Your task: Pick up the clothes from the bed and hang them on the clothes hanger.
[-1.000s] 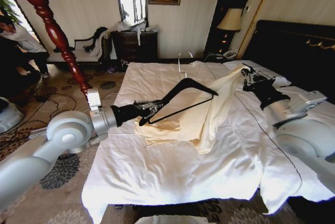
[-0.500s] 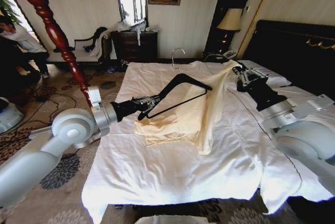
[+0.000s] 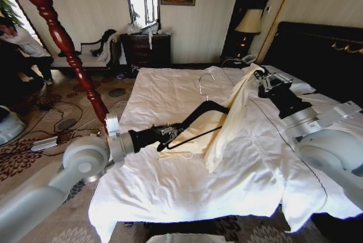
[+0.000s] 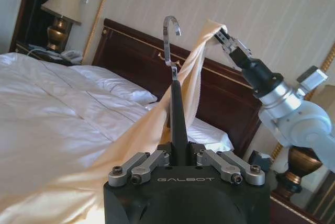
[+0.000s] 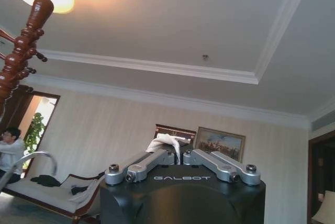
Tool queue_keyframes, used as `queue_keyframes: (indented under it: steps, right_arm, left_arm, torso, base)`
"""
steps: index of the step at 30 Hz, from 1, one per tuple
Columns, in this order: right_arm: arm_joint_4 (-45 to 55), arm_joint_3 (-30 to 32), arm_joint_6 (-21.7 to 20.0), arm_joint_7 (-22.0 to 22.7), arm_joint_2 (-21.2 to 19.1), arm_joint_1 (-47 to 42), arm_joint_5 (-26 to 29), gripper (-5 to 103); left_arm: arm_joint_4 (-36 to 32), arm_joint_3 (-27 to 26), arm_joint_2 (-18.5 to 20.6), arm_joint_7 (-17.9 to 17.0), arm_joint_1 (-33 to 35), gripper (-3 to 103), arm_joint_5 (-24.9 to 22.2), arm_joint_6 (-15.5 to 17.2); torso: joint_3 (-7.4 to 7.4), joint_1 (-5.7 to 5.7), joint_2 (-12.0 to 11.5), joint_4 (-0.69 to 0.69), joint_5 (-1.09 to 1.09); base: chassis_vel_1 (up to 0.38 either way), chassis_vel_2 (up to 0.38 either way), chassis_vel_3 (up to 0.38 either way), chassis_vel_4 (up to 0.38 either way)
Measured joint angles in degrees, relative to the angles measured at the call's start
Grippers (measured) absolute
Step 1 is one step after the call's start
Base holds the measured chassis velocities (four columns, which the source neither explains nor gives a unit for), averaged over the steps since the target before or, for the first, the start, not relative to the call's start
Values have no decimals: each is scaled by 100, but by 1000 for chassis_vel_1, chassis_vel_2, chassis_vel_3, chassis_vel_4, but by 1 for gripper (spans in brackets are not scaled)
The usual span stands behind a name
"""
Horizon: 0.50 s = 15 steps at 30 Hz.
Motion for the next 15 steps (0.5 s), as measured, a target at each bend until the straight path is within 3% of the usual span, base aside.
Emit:
queue_keyframes:
  steps: [9, 15]
  right_arm:
    - [-153, 44, -6, 157, 71, -22, -76, 2]
    - [-50, -11, 88, 77, 129, 15, 53, 2]
  left_arm:
    - [-141, -20, -81, 40, 78, 16, -26, 46]
    - [158, 108, -291, 48, -126, 16, 15, 21]
  torso:
    - [0, 0, 0, 0, 1]
    - [0, 0, 0, 0, 1]
  base:
    - [0, 0, 0, 0]
    - [0, 0, 0, 0]
